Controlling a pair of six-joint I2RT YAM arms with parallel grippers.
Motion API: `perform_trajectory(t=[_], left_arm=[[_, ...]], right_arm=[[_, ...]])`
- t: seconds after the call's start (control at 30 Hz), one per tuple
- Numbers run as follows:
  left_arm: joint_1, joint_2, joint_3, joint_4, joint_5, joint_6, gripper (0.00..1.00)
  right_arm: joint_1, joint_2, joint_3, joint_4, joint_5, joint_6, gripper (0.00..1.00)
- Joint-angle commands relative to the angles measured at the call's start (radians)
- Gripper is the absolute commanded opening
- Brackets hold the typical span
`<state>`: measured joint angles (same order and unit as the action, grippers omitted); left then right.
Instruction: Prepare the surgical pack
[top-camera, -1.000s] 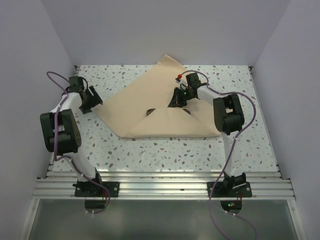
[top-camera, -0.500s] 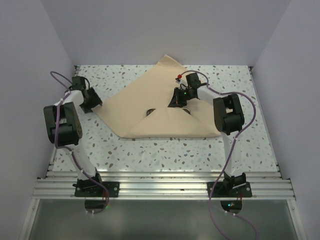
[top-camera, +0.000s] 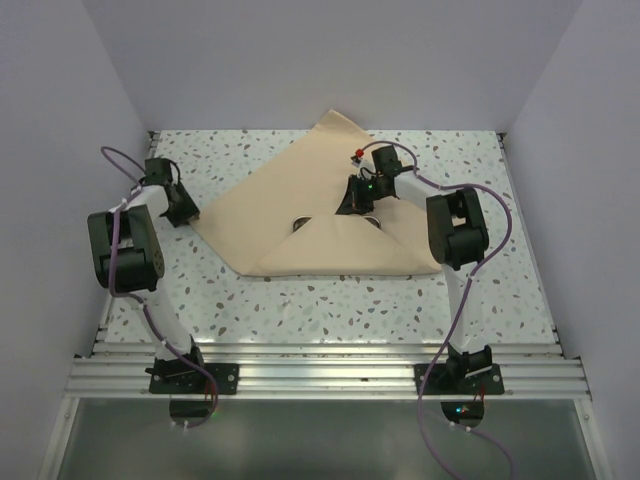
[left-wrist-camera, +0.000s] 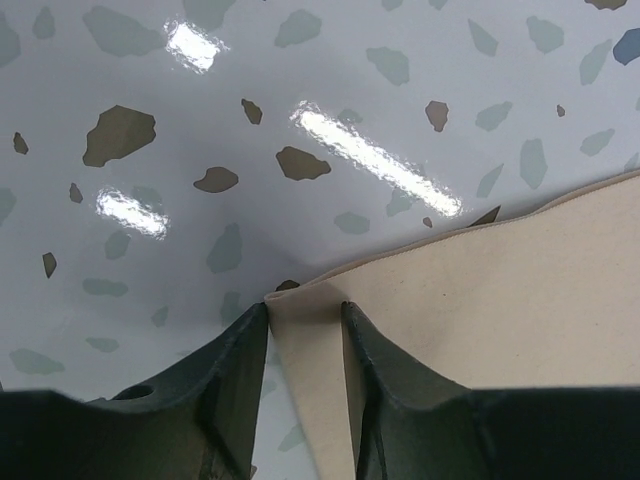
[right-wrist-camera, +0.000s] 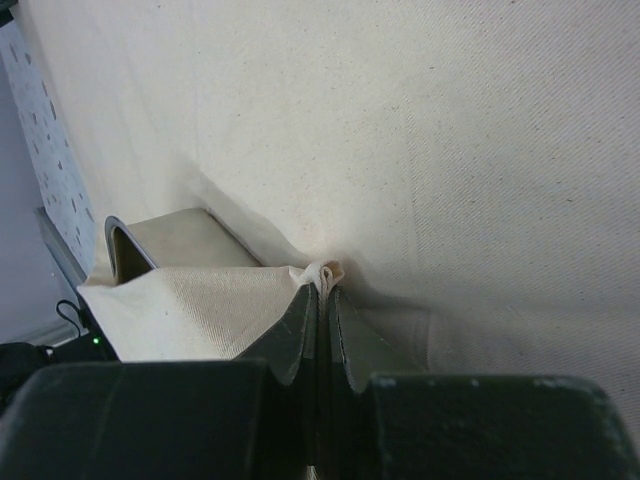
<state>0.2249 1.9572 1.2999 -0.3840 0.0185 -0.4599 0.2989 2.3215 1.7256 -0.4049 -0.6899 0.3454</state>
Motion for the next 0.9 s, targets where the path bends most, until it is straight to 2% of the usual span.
perform_trajectory(t=[0.0,0.07,0.13,0.17,0.2,0.37,0.47,0.57,0.67,0.87], left_arm=[[0.010,-0.011,-0.050,0.022,-0.012,0.033,0.38],[0.010,0.002,-0.056,0.033,-0.015,0.049,0.33],[0.008,0.023,-0.056,0.036,-0.009,0.070,0.20],[0.008,0.031,-0.047,0.031,-0.014,0.073,0.08],[0.010,0.043,-0.041,0.028,-0.017,0.078,0.00],[-0.002,-0.012,-0.025,0.016,-0.014,0.115,0.00],[-0.045,-0.107,0.001,-0.021,0.000,0.119,0.00],[-0.130,-0.197,0.045,-0.061,0.006,0.101,0.00],[-0.263,-0.254,0.119,-0.102,-0.003,0.060,0.00],[-0.539,-0.236,0.330,-0.142,-0.005,-0.098,0.00]], right_arm=[[0.002,-0.005,-0.011,-0.048,0.030,-0.005,0.00],[0.002,-0.005,-0.008,-0.049,0.032,-0.005,0.00],[0.003,-0.007,-0.009,-0.052,0.035,-0.006,0.00],[0.003,-0.005,-0.011,-0.052,0.035,-0.006,0.00],[0.002,-0.007,-0.012,-0.051,0.035,-0.006,0.00],[0.003,-0.005,-0.021,-0.051,0.035,-0.006,0.00],[0.003,-0.004,-0.024,-0.045,0.036,-0.005,0.00],[0.003,0.004,-0.017,-0.043,0.035,0.000,0.00],[0.003,0.013,-0.005,-0.048,0.038,0.001,0.00],[0.005,0.032,0.008,-0.058,0.052,0.001,0.00]])
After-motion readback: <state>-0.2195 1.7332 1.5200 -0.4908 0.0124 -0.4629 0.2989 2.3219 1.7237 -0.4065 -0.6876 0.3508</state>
